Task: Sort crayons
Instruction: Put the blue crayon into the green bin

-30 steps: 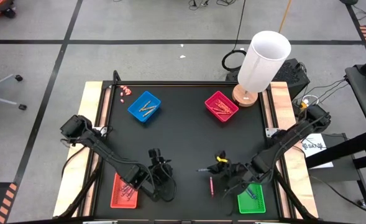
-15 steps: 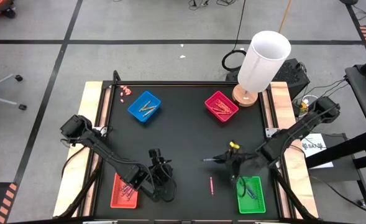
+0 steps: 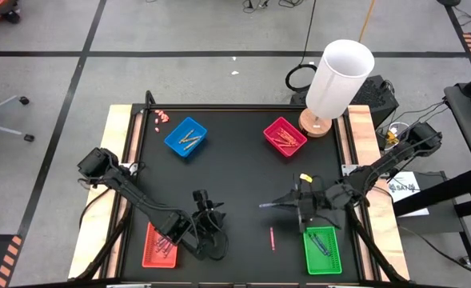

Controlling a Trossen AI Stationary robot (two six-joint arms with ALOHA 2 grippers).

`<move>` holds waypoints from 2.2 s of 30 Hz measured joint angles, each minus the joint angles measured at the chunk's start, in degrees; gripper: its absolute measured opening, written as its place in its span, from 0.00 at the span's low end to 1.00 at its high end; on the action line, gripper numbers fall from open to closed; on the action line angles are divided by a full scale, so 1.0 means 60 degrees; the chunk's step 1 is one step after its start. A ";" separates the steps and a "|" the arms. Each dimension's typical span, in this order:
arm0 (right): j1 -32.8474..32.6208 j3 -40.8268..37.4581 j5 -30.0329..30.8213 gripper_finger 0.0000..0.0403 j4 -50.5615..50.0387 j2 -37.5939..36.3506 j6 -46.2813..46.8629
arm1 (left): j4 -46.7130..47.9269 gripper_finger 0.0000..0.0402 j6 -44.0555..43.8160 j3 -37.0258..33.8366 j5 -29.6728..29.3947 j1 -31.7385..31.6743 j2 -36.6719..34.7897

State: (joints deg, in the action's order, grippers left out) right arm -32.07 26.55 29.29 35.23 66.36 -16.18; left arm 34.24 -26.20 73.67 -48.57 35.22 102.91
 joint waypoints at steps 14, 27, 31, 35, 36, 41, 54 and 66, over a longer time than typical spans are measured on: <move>0.0337 -0.0004 -0.1416 0.06 0.1216 0.0079 -0.0179 | -0.0226 0.43 0.0251 -0.0002 -0.0203 -0.0007 0.0004; 0.0341 -0.0004 -0.1409 0.06 0.0726 0.0079 -0.3582 | -0.0464 0.43 0.0499 -0.0002 -0.0204 -0.0012 0.0004; 0.0337 -0.0004 -0.1409 0.06 0.0721 0.0079 -0.4205 | -0.0488 0.43 0.0503 0.0000 -0.0204 -0.0122 0.0004; 0.0337 -0.0004 -0.1409 0.06 0.0702 0.0079 -0.4501 | -0.0487 0.43 0.0489 -0.0002 -0.0204 -0.0199 0.0004; 0.0337 -0.0004 -0.1409 0.06 0.0705 0.0079 -0.4602 | -0.0488 0.43 0.0453 0.0000 -0.0201 -0.0197 0.0004; 0.0337 -0.0004 -0.1405 0.06 0.0654 0.0079 -0.4986 | -0.0488 0.43 0.0452 -0.0001 -0.0201 -0.0186 0.0004; 0.0337 -0.0004 -0.1405 0.06 0.0590 0.0079 -0.4992 | -0.0484 0.43 0.0448 -0.0001 -0.0201 -0.0189 0.0004; 0.0337 0.0000 -0.1409 0.06 0.0510 0.0079 -0.0835 | -0.0484 0.43 0.0437 -0.0003 -0.0197 -0.0189 0.0004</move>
State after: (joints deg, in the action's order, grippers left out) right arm -30.04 26.55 20.84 38.29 66.83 -21.19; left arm 31.33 -23.57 73.65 -49.76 34.09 102.94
